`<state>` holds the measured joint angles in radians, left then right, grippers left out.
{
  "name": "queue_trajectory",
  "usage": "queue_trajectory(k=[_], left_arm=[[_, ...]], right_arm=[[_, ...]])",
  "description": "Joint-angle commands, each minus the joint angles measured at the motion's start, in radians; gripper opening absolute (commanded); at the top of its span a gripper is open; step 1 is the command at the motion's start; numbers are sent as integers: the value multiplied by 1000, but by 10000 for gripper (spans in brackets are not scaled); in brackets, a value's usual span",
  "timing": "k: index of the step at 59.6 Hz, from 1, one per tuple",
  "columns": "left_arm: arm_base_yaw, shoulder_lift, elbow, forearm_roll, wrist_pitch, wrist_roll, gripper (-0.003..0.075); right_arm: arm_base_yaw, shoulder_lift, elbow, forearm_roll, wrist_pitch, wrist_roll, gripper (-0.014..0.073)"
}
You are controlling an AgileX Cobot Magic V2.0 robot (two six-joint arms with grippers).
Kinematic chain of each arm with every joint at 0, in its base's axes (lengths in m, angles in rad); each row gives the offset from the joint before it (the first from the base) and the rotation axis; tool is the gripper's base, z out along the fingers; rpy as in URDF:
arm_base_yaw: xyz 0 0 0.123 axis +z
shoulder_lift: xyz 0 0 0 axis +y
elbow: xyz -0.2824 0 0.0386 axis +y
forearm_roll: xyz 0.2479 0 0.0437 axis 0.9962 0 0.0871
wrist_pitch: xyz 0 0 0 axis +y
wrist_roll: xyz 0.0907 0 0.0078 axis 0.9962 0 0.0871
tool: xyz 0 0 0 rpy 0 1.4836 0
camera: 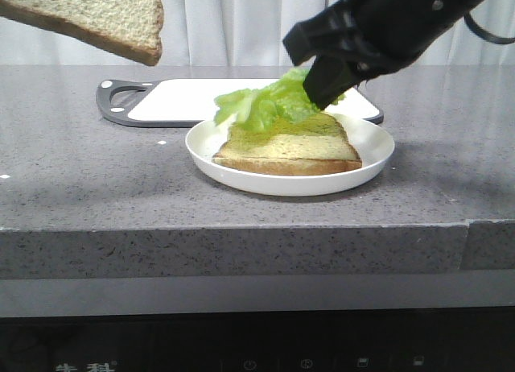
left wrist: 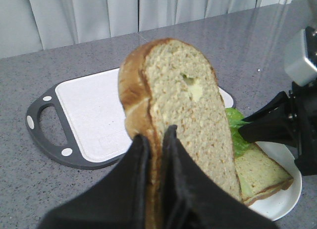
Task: Left arm grabs bread, right arm adds lettuce
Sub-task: 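Lift the lettuce with the right gripper and carry it over the plate, then lower the lettuce onto the bottom slice, open the right gripper, withdraw, then carry the held bread slice with the left gripper above the lettuce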
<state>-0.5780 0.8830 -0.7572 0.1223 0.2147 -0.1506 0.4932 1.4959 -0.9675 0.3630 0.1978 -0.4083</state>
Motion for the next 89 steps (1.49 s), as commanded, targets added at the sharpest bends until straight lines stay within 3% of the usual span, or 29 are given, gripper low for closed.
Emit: queue_trajectory(k=[1, 12, 17, 31, 40, 54, 66, 71, 77, 86, 89], left_arm=[[0, -5, -28, -7, -96, -8, -20], [0, -5, -28, -7, -96, -8, -20], [0, -5, -28, -7, -96, -8, -20], [0, -5, -28, -7, -96, -8, -20], [0, -5, -28, -7, -96, -8, -20], [0, -5, -28, -7, -96, -8, -20], [0, -5, -28, -25, -96, -8, -20], [0, -5, -28, -32, -96, -8, -20], [0, -5, -30, -65, -96, -8, -20], [0, -4, -33, -133, -98, -8, -20], [0, 8, -40, -156, -89, -8, -20]], right_arm=[[-5, -21, -23, 8, -65, -8, -60], [-6, -20, -23, 8, -68, -8, -55], [-6, -20, -23, 8, -68, -8, 3], [-6, -22, -23, 8, -66, -8, 370], [-6, -37, -23, 8, -68, -8, 549], [-47, -87, -23, 9, -51, -6, 583], [-133, -181, -23, 11, 28, -5, 575], [-154, -236, -23, 10, 64, -6, 526], [-155, -317, -23, 8, 68, -9, 347], [-154, -453, 10, 8, 66, -9, -36], [-154, -489, 33, 8, 56, -9, -69]])
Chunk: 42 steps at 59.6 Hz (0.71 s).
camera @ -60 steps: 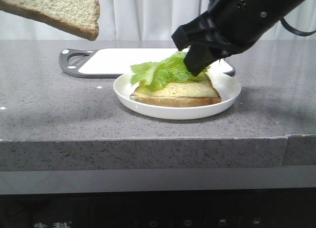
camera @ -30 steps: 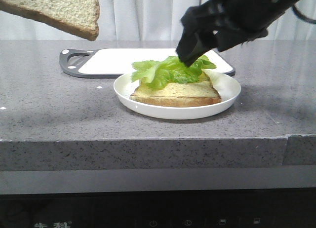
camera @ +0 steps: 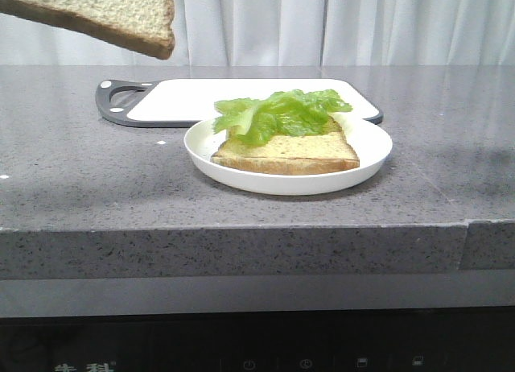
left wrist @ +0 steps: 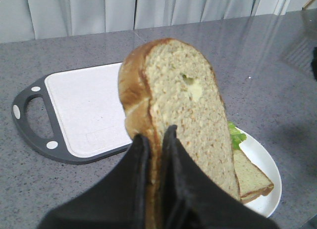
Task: Left arm grabs bread, right arm adds lettuce
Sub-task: 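Carry the held bread slice with the left gripper above the lettuce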
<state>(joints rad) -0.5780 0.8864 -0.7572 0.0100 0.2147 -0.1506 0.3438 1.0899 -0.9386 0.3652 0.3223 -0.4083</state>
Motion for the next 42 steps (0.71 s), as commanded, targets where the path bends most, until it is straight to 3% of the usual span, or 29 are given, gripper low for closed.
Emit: queue_trajectory(k=[1, 13, 20, 27, 35, 42], left_arm=[[0, 12, -48, -60, -81, -8, -20], [0, 175, -217, -250, 116, 4, -18], [4, 298, -355, -417, 204, 134, -18], [80, 426, -461, -837, 380, 447, -18], [248, 576, -490, -1396, 636, 761, -20], [278, 658, -491, -1464, 668, 779, -20]], right_arm=[[-5, -102, 12, 6, -70, -9, -60], [-5, -258, 111, 6, -53, -9, -62], [-5, -333, 159, 6, -45, -9, -62], [-5, -381, 182, 6, -48, -9, -62], [-5, -405, 182, 6, -59, -9, -62], [-5, -405, 182, 6, -59, -9, -62]])
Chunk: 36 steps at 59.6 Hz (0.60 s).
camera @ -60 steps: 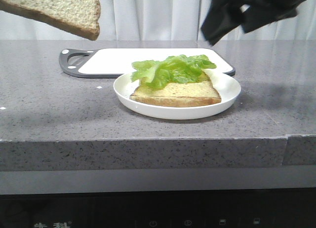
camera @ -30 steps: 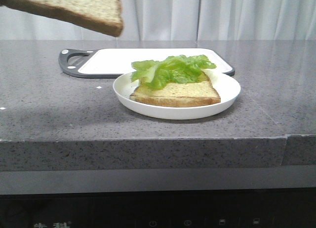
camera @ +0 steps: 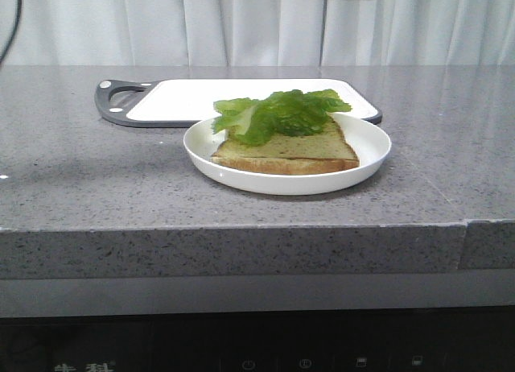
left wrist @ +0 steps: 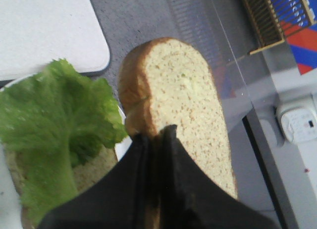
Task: Left arm grabs bread, right arm adds lettuce
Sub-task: 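Carry the held bread slice with the left gripper above the lettuce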
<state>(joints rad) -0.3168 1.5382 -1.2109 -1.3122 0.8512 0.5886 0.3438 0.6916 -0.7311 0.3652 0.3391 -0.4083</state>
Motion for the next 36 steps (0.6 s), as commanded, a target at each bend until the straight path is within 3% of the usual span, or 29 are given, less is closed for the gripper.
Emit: queue_trajectory(k=[1, 21, 36], left_arm=[[17, 13, -37, -144, 31, 40, -20], [15, 158, -66, -168, 133, 42, -20], [15, 212, -99, -155, 127, 42, -20]], right_arm=[[-5, -7, -26, 6, -77, -9, -62], [-5, -7, -26, 6, -93, -9, -62], [-5, -7, -26, 6, -99, -9, -62]])
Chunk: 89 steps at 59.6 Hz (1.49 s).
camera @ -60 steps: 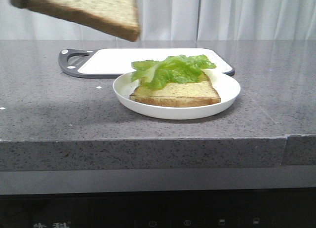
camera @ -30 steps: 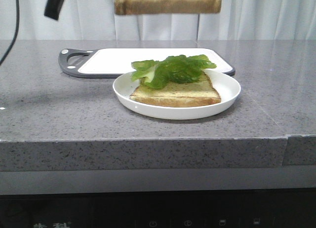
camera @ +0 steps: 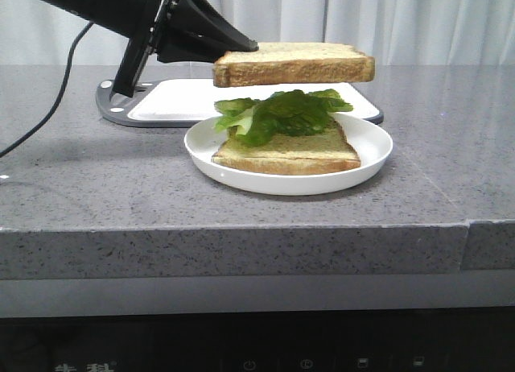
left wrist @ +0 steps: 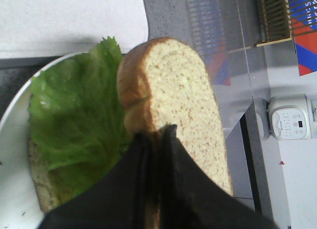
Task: Left arm grabs bread, right arm adds lettuce
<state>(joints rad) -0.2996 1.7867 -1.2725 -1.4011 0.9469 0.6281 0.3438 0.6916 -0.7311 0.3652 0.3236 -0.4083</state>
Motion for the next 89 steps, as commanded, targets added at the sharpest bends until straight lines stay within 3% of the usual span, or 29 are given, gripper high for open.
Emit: queue_trajectory(k=[1, 10, 24, 41, 56, 60, 64, 72, 81, 89], left_arm=[[-2, -37, -38, -66, 31, 2, -20], [-16, -26, -38, -62, 31, 19, 10], [-30, -11, -38, -62, 19, 34, 226], [26, -14, -38, -76, 55, 34, 239], [108, -58, -38, -96, 133, 40, 398], [128, -79, -38, -96, 148, 60, 381], [144, -101, -38, -92, 155, 62, 315], [178, -144, -38, -90, 157, 90, -6], [218, -200, -38, -51, 141, 133, -20], [226, -322, -22, 165, -15, 137, -20]], right_arm=[[-5, -7, -26, 6, -83, -9, -62], [-5, -7, -26, 6, -83, -9, -62], [-5, -7, -26, 6, -82, -9, -62], [-5, -7, -26, 6, -79, -9, -62], [-5, -7, -26, 6, -79, -9, -62], [-5, -7, -26, 6, -79, -9, -62], [-5, -7, -26, 6, -80, -9, -62], [-5, -7, -26, 7, -71, -9, -62], [-9, -7, -26, 7, -57, 11, -62], [-57, -7, -26, 7, -84, 22, -62]])
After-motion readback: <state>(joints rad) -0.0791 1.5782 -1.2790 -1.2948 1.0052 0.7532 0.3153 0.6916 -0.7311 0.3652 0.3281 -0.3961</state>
